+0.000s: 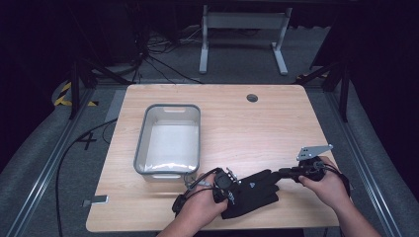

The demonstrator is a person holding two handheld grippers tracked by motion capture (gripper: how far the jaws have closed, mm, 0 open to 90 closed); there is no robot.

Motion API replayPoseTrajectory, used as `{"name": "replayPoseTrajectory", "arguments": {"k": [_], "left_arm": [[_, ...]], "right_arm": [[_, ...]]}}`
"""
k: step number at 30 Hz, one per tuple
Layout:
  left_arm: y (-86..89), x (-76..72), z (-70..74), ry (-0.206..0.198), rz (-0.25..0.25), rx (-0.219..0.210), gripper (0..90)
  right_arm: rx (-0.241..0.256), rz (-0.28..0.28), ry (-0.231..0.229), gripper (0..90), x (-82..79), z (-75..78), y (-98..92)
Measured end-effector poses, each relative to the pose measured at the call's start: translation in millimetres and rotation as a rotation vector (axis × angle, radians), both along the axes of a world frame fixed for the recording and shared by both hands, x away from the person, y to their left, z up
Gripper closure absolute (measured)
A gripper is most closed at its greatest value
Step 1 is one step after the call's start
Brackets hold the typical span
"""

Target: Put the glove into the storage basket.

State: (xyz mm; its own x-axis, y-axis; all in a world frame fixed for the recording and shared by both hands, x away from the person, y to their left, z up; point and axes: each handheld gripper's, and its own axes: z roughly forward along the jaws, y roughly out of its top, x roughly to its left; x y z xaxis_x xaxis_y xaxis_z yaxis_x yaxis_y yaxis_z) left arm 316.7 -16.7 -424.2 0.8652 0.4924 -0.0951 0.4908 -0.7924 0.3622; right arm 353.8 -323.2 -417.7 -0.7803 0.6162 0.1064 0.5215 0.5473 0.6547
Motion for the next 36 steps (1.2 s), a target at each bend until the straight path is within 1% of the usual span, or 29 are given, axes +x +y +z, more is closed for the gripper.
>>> {"name": "replayPoseTrajectory", "arguments": {"k": [2,5,7,8,10,12,16,17,18,19,21,23,26,28,29,30,33,36], "left_arm": [[0.2,0.0,0.3,0.001,-0.002,0.004,88.2],[0.3,-0.9,0.9,-0.001,-0.002,0.010,86.6],[1.1,-1.1,2.1,-0.003,0.000,0.001,83.6],[1.9,-1.0,3.1,-0.007,0.002,-0.004,83.1],[4.2,-1.0,6.3,-0.014,0.011,-0.016,81.1],[6.5,-1.2,10.9,-0.023,0.020,-0.030,80.0],[8.9,-1.2,19.1,-0.044,0.036,-0.084,72.9],[8.4,-1.1,20.2,-0.043,0.039,-0.102,71.3],[7.8,-0.7,21.6,-0.041,0.037,-0.108,68.9],[6.4,-0.2,22.1,-0.036,0.041,-0.124,67.3],[3.0,1.7,23.3,-0.034,0.037,-0.136,63.9],[-1.2,3.4,24.4,-0.024,0.033,-0.157,59.6],[-7.6,5.4,25.5,-0.010,0.017,-0.171,56.0],[-11.7,6.5,26.4,-0.006,0.017,-0.188,54.8],[-13.1,7.7,27.2,-0.010,0.009,-0.186,54.4],[-14.6,8.2,27.9,-0.008,0.012,-0.187,53.7],[-19.3,10.7,27.5,-0.006,0.014,-0.201,52.8],[-24.6,14.0,25.2,-0.010,0.000,-0.202,51.3]], "right_arm": [[-0.007,-0.004,0.000,86.8,3.6,-3.8,1.7],[-0.009,-0.017,0.018,85.3,9.8,-16.5,2.9],[-0.010,-0.020,0.027,81.3,12.2,-23.2,3.5],[0.004,-0.024,0.021,78.8,13.1,-24.7,3.1],[0.015,-0.033,0.000,76.1,13.5,-23.2,1.5],[0.028,-0.038,-0.022,75.2,12.4,-19.5,-0.5],[0.042,-0.045,-0.035,74.4,9.9,-13.9,-4.8],[0.042,-0.047,-0.035,74.2,9.2,-12.5,-5.9],[0.044,-0.048,-0.035,74.1,8.6,-11.3,-6.8],[0.046,-0.049,-0.035,74.0,8.1,-10.1,-7.7],[0.048,-0.053,-0.036,73.4,8.0,-8.4,-9.1],[0.050,-0.060,-0.041,72.7,8.0,-6.9,-11.0],[0.051,-0.071,-0.042,72.3,8.3,-5.8,-14.8],[0.055,-0.079,-0.038,71.9,8.7,-5.6,-17.7],[0.055,-0.083,-0.041,71.6,8.9,-5.5,-19.1],[0.058,-0.089,-0.038,70.9,8.9,-5.5,-20.3],[0.060,-0.098,-0.035,69.6,8.8,-6.0,-23.2],[0.064,-0.107,-0.034,68.4,8.4,-5.7,-26.2]]}}
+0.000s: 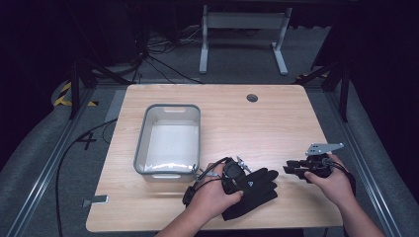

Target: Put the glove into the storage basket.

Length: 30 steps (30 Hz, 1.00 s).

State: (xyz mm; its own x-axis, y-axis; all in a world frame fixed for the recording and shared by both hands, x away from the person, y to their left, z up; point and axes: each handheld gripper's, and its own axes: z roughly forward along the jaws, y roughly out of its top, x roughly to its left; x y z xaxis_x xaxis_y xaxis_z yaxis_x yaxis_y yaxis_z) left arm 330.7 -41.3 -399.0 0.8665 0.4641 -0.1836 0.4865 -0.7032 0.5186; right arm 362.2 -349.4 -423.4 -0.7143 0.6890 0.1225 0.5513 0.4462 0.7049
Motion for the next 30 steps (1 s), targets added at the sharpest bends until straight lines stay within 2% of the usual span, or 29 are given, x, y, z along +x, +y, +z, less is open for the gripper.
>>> {"name": "replayPoseTrajectory", "arguments": {"k": [7,13,17,19,22,26,30], "left_arm": [[-13.8,10.2,-15.1,-0.006,-0.057,0.021,47.2],[-20.9,15.9,-31.6,-0.005,-0.046,0.021,38.4],[-24.4,17.9,-38.7,-0.008,-0.075,0.023,34.4],[-23.0,18.7,-39.3,-0.002,-0.078,0.018,33.4],[-23.4,16.6,-41.9,-0.013,-0.096,0.008,29.8],[-28.6,11.0,-43.1,-0.034,-0.133,0.041,18.6],[-30.5,9.5,-44.0,-0.044,-0.133,0.053,18.1]], "right_arm": [[0.017,-0.029,-0.006,65.7,0.3,2.1,-8.4],[0.036,-0.023,-0.006,63.1,0.7,0.8,-8.2],[0.041,-0.017,-0.003,60.9,0.7,-0.9,-7.0],[0.045,-0.006,-0.016,60.1,0.4,-0.6,-5.7],[0.052,0.004,-0.030,59.6,0.0,1.0,-4.5],[0.063,0.007,-0.038,59.1,-1.0,3.1,-3.9],[0.066,0.007,-0.035,58.7,-1.6,3.1,-3.2]]}}
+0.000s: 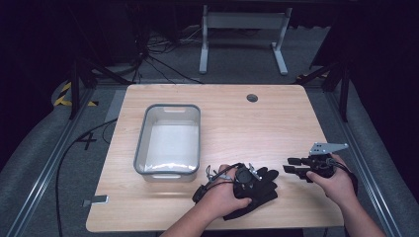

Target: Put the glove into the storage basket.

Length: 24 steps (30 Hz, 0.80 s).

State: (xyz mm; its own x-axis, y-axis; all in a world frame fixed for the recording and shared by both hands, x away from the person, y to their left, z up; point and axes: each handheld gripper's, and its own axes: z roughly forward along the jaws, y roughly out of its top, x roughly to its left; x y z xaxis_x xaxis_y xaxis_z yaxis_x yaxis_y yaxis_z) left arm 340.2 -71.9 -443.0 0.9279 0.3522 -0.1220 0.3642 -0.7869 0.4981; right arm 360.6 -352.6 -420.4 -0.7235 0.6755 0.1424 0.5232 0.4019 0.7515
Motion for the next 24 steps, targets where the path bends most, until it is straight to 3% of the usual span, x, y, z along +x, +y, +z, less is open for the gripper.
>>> {"name": "replayPoseTrajectory", "arguments": {"k": [8,16,24], "left_arm": [[-5.1,-6.0,-1.7,-0.066,-0.014,0.048,18.2],[-7.3,-6.9,0.0,-0.082,-0.008,0.080,24.5],[0.5,0.9,3.7,-0.097,0.044,0.066,53.4]], "right_arm": [[0.025,0.013,0.010,58.4,0.4,-0.4,1.6],[0.022,0.017,0.016,58.2,0.1,-1.0,3.9],[0.033,0.024,0.016,58.2,0.6,-1.2,2.4]]}}
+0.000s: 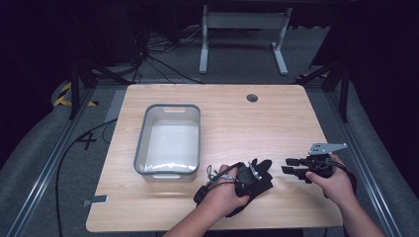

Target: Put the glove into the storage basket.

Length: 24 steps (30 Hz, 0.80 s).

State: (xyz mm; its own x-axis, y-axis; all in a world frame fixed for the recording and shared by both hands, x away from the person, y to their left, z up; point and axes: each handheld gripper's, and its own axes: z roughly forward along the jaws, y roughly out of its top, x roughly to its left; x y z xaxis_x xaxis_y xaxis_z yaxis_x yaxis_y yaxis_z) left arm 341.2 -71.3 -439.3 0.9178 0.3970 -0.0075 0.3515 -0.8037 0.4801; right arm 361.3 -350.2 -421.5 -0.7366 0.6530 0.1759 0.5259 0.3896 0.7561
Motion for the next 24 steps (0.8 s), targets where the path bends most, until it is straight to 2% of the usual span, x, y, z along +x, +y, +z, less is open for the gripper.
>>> {"name": "replayPoseTrajectory", "arguments": {"k": [5,10,13,15,18,24], "left_arm": [[2.2,-0.5,0.1,0.002,0.029,-0.029,63.9],[5.0,2.4,4.4,0.042,0.047,-0.055,68.0],[6.4,3.4,9.6,0.092,0.048,-0.079,68.5],[7.8,3.5,15.1,0.113,0.046,-0.097,68.4],[11.1,2.5,28.0,0.117,0.049,-0.115,68.3],[20.6,2.7,52.5,0.102,0.062,-0.142,68.1]], "right_arm": [[0.002,-0.002,0.002,58.4,0.2,-0.1,0.1],[0.003,-0.002,0.005,58.4,0.7,-1.4,-0.1],[0.004,-0.002,0.007,58.4,0.4,-1.6,-0.1],[0.009,-0.003,0.007,58.5,0.6,-1.2,-0.9],[0.011,-0.009,0.008,58.5,0.4,-1.0,-2.5],[0.013,-0.009,0.014,58.7,0.2,-1.6,-2.8]]}}
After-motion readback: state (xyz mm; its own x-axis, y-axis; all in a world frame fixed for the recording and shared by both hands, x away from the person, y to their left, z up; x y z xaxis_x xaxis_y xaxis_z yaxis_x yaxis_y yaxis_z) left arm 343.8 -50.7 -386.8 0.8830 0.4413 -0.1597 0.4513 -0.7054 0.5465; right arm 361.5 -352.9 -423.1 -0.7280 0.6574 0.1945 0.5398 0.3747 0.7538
